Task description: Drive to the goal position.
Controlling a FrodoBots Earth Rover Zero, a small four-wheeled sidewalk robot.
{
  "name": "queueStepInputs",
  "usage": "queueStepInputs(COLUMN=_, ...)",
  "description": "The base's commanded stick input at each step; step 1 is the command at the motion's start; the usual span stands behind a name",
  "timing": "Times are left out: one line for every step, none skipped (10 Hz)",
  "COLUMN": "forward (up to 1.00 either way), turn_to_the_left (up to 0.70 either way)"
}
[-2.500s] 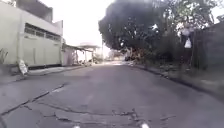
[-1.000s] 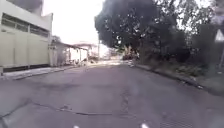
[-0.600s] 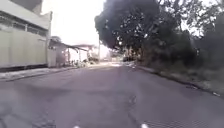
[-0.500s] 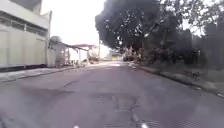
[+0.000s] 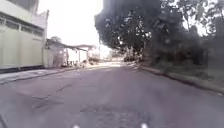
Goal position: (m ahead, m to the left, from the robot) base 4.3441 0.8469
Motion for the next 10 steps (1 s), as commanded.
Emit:
queueStepInputs(forward=1.00, turn_to_the_left=0.00)
queueStepInputs(forward=1.00, turn_to_the_left=0.00)
queueStepInputs(forward=1.00, turn_to_the_left=0.00)
queueStepInputs(forward=1.00, turn_to_the_left=-0.37)
queueStepInputs(forward=1.00, turn_to_the_left=-0.40)
queueStepInputs(forward=1.00, turn_to_the_left=-0.31)
queueStepInputs(forward=1.00, turn_to_the_left=-0.15)
queueStepInputs(forward=1.00, turn_to_the_left=0.00)
queueStepInputs(forward=1.00, turn_to_the_left=0.00)
queueStepInputs(forward=1.00, turn_to_the_left=0.00)
